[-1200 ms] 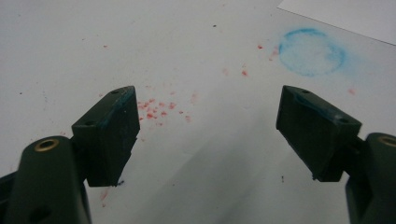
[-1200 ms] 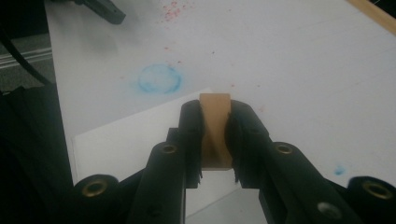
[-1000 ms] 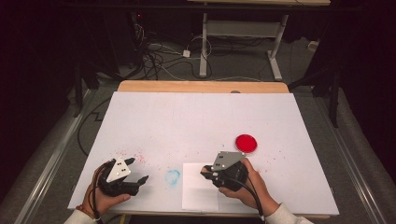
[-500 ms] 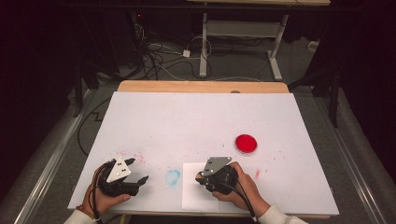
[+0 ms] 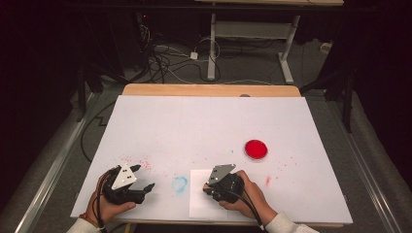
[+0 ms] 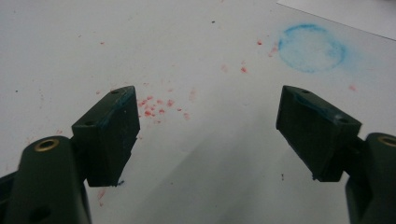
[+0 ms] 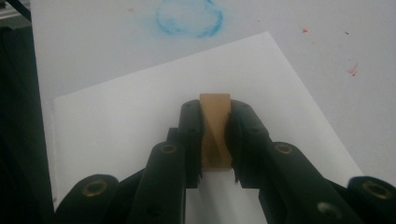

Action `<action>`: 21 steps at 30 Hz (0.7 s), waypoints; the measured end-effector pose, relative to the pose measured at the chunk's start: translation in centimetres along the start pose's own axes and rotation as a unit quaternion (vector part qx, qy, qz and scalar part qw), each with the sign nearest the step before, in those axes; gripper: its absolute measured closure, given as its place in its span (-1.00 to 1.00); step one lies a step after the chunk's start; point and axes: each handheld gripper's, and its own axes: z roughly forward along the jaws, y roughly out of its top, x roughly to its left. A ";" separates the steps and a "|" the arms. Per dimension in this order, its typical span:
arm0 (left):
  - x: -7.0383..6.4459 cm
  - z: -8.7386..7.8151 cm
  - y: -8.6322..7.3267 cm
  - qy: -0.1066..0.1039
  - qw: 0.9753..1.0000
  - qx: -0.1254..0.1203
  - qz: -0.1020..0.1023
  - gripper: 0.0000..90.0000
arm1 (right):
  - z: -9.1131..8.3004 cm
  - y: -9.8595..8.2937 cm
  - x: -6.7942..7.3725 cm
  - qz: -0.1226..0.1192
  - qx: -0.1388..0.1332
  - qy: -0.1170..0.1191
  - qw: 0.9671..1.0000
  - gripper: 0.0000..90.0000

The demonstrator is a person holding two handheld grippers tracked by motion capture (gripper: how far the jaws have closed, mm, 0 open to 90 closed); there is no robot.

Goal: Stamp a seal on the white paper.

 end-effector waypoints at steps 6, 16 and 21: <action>-0.1 0.0 0.0 0.001 1.000 0.003 0.001 -0.54 | 0.1 -0.4 -0.2 -0.003 -0.009 0.006 1.000 0.70; -0.1 0.0 0.0 0.002 1.000 0.001 0.002 -0.54 | 0.1 -0.4 -0.2 -0.001 -0.009 0.006 1.000 0.70; -0.1 0.0 0.0 0.002 1.000 0.002 0.002 -0.54 | 0.1 -0.4 -0.1 -0.005 -0.006 0.004 1.000 0.70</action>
